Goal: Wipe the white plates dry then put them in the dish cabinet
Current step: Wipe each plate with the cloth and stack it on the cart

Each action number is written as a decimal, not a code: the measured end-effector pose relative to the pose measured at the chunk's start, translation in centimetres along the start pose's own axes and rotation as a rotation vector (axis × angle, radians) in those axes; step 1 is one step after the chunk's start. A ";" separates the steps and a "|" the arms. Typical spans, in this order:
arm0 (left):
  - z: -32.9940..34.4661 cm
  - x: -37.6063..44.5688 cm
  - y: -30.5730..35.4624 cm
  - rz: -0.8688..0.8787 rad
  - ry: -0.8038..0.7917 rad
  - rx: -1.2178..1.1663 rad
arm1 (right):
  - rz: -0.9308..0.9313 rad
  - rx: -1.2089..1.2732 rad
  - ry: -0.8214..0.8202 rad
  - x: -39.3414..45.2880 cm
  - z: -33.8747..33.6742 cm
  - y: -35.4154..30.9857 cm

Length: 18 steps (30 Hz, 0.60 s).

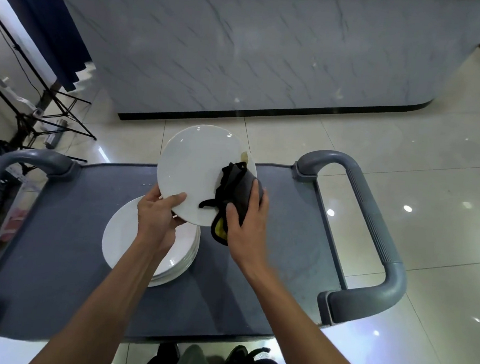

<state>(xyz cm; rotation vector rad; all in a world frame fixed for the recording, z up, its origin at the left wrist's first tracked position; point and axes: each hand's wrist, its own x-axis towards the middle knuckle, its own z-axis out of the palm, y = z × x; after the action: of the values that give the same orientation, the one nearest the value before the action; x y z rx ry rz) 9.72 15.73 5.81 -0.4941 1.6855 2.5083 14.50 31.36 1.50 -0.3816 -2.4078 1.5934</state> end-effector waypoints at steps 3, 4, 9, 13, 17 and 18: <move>0.4 0.1 -0.2 -0.006 0.017 -0.039 | 0.031 0.074 -0.012 -0.9 1.1 -0.5; 0.5 0.2 -0.1 -0.006 0.019 -0.044 | 0.029 0.078 -0.014 -1.2 1.4 -0.6; -0.2 0.5 0.0 -0.021 0.033 -0.015 | -0.009 0.063 0.003 -1.5 1.6 -0.2; -0.8 0.3 -0.2 -0.016 0.010 0.025 | -0.039 0.050 0.060 -0.5 0.7 0.1; -1.5 0.2 -0.2 -0.015 -0.026 0.109 | -0.062 0.014 0.077 1.7 -1.3 0.3; -1.6 0.2 -0.3 -0.012 -0.034 0.130 | -0.076 -0.003 0.069 2.4 -1.9 0.3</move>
<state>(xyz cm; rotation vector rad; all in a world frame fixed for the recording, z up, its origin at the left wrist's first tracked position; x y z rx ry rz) 10.00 14.35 4.96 -0.4460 1.8123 2.3648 12.93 33.92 2.08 -0.3362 -2.3450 1.5196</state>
